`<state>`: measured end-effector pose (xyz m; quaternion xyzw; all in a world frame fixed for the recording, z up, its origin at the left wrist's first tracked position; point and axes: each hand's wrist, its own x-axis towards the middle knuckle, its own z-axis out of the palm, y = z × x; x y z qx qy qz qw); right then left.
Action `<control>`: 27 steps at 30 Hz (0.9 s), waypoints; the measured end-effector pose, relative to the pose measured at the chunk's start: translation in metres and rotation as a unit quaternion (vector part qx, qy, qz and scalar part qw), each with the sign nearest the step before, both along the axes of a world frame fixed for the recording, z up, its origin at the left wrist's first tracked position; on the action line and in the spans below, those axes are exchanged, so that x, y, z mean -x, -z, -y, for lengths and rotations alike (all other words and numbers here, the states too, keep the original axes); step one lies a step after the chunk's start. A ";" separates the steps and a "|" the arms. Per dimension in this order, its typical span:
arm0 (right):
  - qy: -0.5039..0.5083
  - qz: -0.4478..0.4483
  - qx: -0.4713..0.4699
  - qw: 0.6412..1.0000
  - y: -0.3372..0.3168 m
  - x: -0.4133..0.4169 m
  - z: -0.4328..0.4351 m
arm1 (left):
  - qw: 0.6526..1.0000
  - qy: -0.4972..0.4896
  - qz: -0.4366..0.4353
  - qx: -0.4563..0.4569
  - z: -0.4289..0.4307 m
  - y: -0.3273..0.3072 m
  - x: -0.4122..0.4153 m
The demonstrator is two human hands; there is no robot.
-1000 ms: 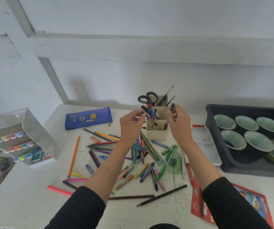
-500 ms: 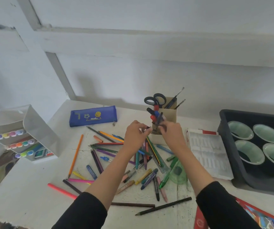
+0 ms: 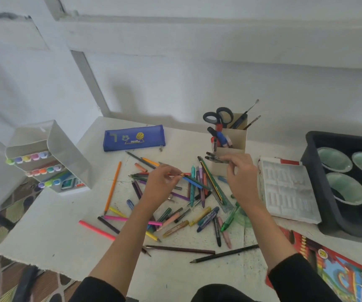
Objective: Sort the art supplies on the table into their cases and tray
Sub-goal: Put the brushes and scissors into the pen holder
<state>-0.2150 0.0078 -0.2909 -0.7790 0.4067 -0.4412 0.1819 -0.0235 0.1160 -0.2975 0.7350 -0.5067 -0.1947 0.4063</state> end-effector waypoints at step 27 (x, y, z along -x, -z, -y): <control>-0.070 -0.339 -0.009 0.938 0.042 -0.027 -0.099 | 0.907 0.178 0.306 -0.228 -0.054 0.007 0.002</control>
